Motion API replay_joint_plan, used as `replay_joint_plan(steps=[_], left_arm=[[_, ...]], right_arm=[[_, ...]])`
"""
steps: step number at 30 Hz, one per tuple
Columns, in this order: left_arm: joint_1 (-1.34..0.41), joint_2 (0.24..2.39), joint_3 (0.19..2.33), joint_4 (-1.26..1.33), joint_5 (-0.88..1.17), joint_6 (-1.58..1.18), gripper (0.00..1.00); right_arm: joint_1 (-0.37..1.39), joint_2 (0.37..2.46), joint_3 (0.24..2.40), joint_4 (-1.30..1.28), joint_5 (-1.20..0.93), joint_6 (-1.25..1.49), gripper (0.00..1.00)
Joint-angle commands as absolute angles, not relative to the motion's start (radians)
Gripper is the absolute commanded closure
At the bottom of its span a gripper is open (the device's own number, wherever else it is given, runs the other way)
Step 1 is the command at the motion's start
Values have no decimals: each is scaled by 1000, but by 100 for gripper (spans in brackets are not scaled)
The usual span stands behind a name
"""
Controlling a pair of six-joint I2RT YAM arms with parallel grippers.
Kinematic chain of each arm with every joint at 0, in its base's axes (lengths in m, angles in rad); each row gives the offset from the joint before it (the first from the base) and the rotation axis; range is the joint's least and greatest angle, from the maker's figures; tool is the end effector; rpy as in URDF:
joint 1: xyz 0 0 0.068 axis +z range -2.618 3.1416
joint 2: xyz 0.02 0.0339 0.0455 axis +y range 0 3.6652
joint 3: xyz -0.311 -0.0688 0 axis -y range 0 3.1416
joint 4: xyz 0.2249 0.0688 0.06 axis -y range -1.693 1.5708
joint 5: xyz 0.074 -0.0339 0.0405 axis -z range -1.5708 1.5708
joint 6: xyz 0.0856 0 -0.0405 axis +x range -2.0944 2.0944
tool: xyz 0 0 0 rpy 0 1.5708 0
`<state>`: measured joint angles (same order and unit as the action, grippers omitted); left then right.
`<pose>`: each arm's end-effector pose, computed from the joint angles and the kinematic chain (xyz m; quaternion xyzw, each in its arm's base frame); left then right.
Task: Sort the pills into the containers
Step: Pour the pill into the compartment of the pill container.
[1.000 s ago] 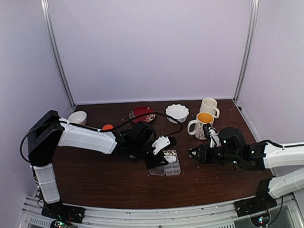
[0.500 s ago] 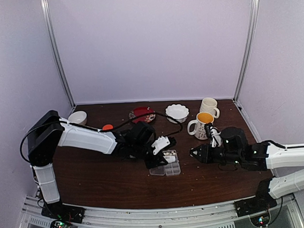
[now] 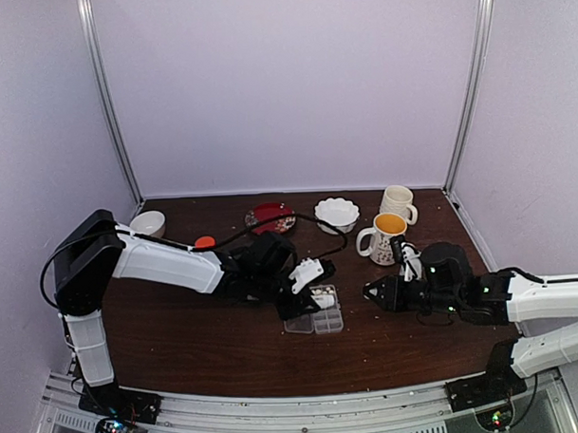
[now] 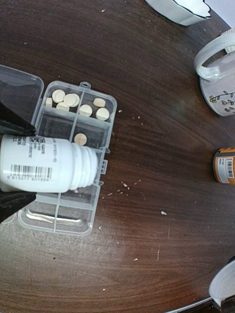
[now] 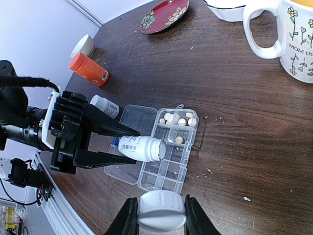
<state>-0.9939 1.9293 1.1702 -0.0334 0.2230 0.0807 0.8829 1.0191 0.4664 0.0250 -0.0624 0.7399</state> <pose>0.2264 -0.3826 0.1813 0.5069 0.7683 -0.2586 0.2930 0.1341 0.1715 0.2311 -0.0774 0.8633 0.3798 0.3232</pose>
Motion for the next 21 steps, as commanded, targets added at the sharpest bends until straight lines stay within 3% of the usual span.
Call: replay_joint_plan(steps=[1,21], left_arm=[[-987,1941,1179,-23,193,74,100],[-989,1930,1188,-56,198,81,100]], right_arm=[[872,1009,451,24,-40,728,100],[856,1054,464,51,-99,729,100]])
